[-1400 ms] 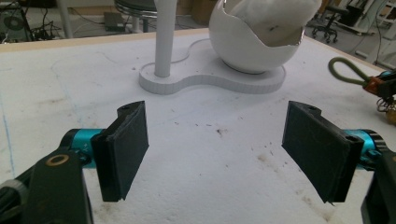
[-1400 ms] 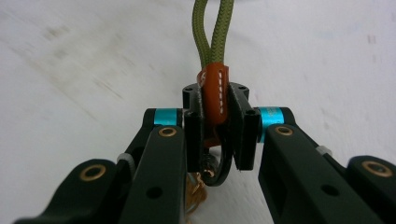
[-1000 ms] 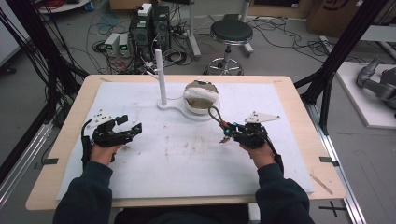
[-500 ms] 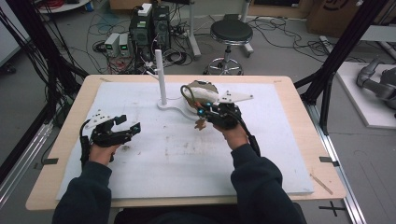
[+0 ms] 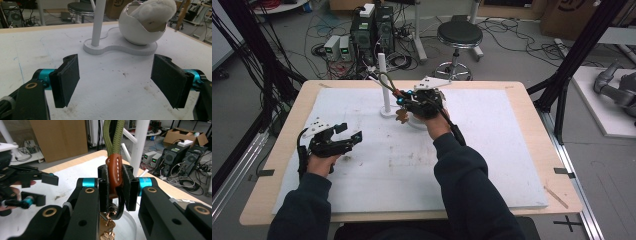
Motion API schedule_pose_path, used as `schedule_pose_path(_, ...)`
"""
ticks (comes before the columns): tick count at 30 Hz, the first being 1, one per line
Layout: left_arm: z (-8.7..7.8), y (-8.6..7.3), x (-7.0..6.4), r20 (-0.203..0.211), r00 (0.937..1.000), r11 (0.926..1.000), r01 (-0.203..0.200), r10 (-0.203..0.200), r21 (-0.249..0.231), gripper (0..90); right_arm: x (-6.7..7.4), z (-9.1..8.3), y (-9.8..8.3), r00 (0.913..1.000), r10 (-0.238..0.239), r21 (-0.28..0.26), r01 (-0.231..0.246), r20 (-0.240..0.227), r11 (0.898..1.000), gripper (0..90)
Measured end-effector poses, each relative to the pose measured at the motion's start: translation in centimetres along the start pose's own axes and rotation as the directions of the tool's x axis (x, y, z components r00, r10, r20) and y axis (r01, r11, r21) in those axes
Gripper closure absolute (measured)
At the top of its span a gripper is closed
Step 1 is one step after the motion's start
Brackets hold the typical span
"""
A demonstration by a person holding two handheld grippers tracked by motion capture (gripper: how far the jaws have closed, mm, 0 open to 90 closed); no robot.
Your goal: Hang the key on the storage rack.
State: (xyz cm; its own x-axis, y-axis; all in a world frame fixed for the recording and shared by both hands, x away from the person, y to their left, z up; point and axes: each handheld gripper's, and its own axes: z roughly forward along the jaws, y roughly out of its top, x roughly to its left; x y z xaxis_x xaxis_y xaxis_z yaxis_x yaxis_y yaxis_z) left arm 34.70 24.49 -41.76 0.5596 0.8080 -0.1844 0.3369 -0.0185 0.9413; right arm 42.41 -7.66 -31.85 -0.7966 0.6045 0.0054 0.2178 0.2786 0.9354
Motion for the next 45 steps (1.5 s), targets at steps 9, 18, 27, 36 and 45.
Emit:
schedule_pose_path(9, 0.0, 0.0, 0.0, 0.002, 1.0000, 1.0000, 0.002, -0.002, 0.001, 22.8, 0.0, 3.1, 0.8, 0.9987, 0.003, 0.051, -0.006, 0.051, 0.999, 78.7)
schedule_pose_path(18, 0.1, 0.0, -0.1, 0.006, 1.0000, 1.0000, 0.005, -0.005, -0.001, 22.8, -0.9, 5.1, -0.1, 0.9916, 0.022, 0.120, -0.037, 0.128, 0.992, 78.6)
schedule_pose_path(27, 0.0, 0.0, 0.0, 0.007, 1.0000, 1.0000, 0.004, -0.004, 0.001, 22.8, -2.2, 3.0, -0.3, 0.9909, 0.036, 0.097, -0.049, 0.130, 0.994, 58.7)
schedule_pose_path(36, 0.0, 0.0, -0.1, 0.016, 0.9999, 1.0000, 0.005, -0.005, 0.002, 25.2, -4.8, -2.5, -1.3, 0.9902, -0.013, 0.146, -0.008, 0.139, 0.989, 38.9)
schedule_pose_path(45, 0.2, 0.0, -0.3, 0.018, 0.9998, 1.0000, 0.002, -0.002, 0.007, 24.9, -6.4, -9.6, -6.1, 0.9852, -0.006, 0.187, -0.026, 0.171, 0.982, 21.7)
